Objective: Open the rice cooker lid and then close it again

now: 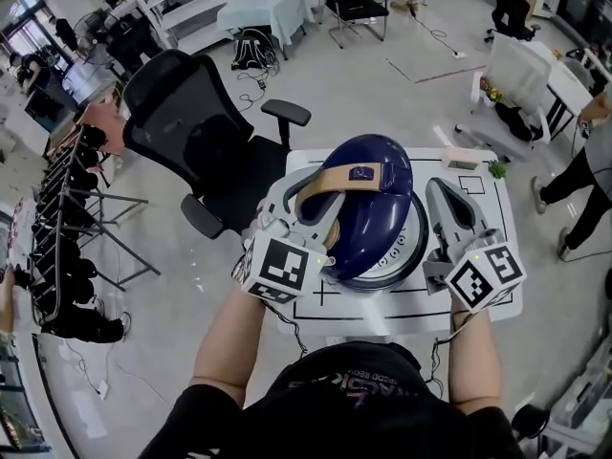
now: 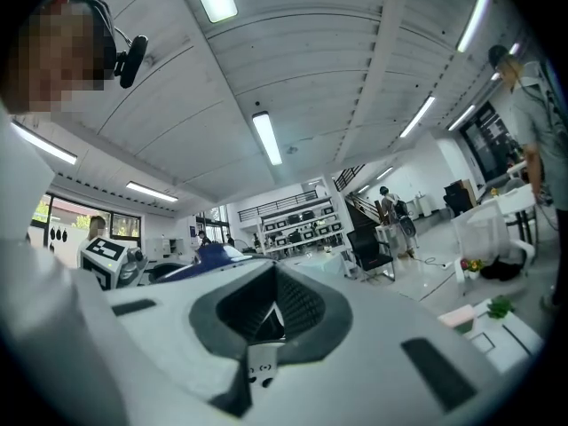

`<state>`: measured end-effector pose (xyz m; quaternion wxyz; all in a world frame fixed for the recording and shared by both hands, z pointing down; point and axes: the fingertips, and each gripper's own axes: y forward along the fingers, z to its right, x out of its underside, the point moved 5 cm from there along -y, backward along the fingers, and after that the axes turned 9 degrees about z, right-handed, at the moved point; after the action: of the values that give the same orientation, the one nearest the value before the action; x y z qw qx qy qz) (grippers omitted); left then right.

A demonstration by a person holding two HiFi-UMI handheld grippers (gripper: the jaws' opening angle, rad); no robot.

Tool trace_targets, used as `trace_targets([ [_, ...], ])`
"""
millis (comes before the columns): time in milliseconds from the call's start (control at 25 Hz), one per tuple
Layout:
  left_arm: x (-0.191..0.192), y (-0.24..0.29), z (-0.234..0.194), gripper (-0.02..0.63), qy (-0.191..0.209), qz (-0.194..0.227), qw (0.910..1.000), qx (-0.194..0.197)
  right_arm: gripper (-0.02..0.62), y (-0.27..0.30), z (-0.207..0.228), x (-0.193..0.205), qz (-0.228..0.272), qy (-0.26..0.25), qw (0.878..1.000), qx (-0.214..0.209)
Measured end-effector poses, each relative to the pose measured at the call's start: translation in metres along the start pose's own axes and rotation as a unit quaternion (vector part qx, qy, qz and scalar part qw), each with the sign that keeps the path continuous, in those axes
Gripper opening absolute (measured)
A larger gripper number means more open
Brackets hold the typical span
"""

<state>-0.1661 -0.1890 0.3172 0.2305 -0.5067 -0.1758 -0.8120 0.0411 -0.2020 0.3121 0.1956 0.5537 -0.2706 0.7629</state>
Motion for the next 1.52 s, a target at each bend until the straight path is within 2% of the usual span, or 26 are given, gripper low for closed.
trace_targets([
  [320,0.004,-0.034,-0.044,0.143,-0.044,0.01,0.9973,-0.057,0.002,0.02,-0.025,0.006,-0.006,0.006,1.0,-0.018],
  [640,0.018,-0.054,-0.074,0.118,-0.052,-0.006,0.9937,-0.099,0.002,0.041,-0.049,0.02,-0.014,0.017,0.999,-0.037],
  [840,0.029,-0.056,-0.076,0.11,-0.065,-0.015,0.99,-0.125,0.002,0.041,-0.049,0.028,-0.017,0.02,0.999,-0.044],
  [1080,0.037,-0.069,-0.084,0.107,-0.085,-0.013,0.9876,-0.131,0.002,0.043,-0.06,0.037,-0.021,0.023,0.999,-0.045],
  [1400,0.053,-0.081,-0.097,0.107,-0.145,-0.006,0.9796,-0.139,0.002,0.049,-0.069,0.043,-0.03,0.021,0.998,-0.05],
  [1520,0.054,-0.081,-0.098,0.107,-0.146,-0.003,0.9795,-0.139,0.002,0.051,-0.07,0.045,-0.032,0.021,0.998,-0.051],
])
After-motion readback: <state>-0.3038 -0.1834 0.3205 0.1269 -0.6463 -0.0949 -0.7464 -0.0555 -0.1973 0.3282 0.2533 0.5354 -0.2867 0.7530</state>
